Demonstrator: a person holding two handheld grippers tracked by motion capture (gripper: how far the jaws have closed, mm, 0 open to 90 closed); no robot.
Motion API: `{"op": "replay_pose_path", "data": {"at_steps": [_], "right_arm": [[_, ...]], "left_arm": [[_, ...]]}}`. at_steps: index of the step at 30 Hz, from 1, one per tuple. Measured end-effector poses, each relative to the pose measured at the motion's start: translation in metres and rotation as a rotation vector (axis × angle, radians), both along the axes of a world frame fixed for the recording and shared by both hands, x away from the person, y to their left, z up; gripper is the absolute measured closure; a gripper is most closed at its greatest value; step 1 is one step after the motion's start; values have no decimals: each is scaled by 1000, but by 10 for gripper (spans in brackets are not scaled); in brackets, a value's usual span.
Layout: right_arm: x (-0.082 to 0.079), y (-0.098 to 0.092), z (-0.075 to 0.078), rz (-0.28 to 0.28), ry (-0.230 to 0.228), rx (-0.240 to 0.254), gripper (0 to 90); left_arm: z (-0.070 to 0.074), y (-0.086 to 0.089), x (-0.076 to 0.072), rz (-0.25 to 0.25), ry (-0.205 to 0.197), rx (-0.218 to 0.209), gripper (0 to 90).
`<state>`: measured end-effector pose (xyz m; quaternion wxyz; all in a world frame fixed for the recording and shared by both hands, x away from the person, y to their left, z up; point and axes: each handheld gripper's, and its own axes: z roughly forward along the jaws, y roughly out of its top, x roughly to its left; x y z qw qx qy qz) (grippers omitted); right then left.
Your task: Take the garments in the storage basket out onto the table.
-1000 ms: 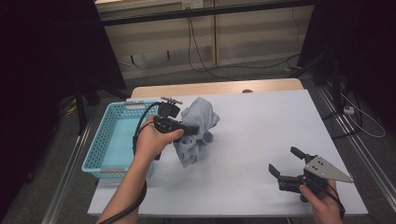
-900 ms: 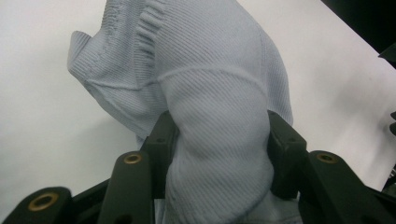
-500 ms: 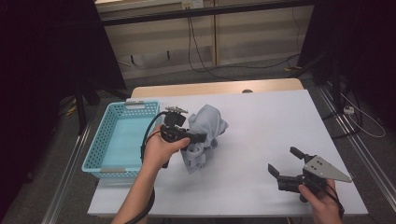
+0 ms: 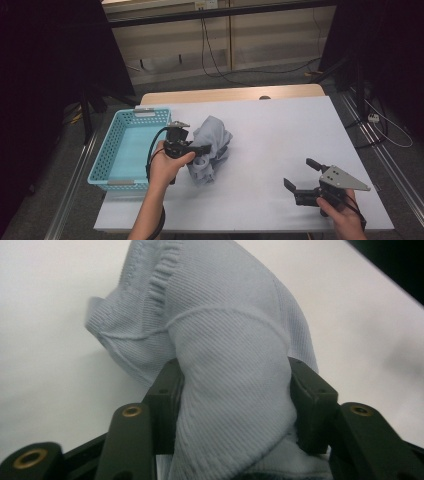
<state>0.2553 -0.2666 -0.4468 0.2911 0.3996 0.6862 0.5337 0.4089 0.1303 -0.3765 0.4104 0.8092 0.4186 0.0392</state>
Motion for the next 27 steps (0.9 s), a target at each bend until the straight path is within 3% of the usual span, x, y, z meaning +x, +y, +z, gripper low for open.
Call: {"op": "replay_pose_path", "data": {"at_steps": [3,6,9,11,13,21,27], "right_arm": [[4,4,0,0,13,0,6],[10,12,0,10,24,-2,6],[16,27,2,29,38,-20,7],[19,38,3,54,47,-41,8],[24,49,3,97,60,-51,16],[41,90,2,197,102,-80,53],[53,120,-2,262,146,-90,72]], "left_arm": [[-6,5,-1,21,0,-9,470],[-7,8,-1,28,-13,14,451],[-3,10,0,45,-54,35,387],[0,11,-2,58,-104,8,361],[2,12,-3,66,-126,18,262],[-1,15,-8,74,-117,51,163],[2,18,-12,71,-136,87,126]]}}
